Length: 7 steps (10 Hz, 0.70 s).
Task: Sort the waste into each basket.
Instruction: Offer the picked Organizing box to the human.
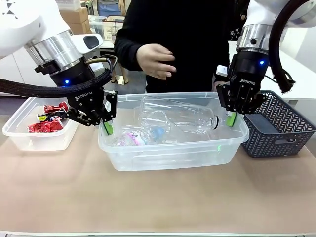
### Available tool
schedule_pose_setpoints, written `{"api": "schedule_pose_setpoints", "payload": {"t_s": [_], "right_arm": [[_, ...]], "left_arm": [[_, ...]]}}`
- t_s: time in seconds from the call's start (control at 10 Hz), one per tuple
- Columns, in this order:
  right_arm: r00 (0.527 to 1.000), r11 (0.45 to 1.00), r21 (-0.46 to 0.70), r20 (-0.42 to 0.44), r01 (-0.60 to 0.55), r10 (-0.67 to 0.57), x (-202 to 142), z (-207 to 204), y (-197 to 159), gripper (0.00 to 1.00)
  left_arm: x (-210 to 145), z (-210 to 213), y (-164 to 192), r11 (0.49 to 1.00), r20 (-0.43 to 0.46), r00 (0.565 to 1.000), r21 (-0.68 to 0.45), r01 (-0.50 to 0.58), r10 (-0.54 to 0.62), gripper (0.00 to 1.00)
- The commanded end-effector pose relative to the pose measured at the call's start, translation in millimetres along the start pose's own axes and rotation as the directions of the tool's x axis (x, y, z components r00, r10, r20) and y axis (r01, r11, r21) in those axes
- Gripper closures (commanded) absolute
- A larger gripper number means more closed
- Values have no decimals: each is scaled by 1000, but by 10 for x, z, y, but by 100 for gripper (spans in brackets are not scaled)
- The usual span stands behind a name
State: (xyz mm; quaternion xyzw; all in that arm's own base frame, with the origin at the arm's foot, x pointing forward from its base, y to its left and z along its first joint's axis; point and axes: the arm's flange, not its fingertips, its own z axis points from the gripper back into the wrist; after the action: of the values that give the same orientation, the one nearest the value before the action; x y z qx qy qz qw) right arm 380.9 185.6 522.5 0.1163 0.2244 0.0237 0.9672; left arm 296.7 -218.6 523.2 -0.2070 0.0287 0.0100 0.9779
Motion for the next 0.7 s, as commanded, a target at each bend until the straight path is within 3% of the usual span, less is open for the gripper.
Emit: {"api": "schedule_pose_setpoints", "payload": {"t_s": [0.0,0.6], "right_arm": [[1000,1000,26,4,0,0,-40,28,-69,100],[1000,1000,26,4,0,0,-40,28,-69,100]], "left_arm": [[-3,30,44,1000,-3,1000,17,-18,18,100],[-3,30,44,1000,-3,1000,17,-18,18,100]]}}
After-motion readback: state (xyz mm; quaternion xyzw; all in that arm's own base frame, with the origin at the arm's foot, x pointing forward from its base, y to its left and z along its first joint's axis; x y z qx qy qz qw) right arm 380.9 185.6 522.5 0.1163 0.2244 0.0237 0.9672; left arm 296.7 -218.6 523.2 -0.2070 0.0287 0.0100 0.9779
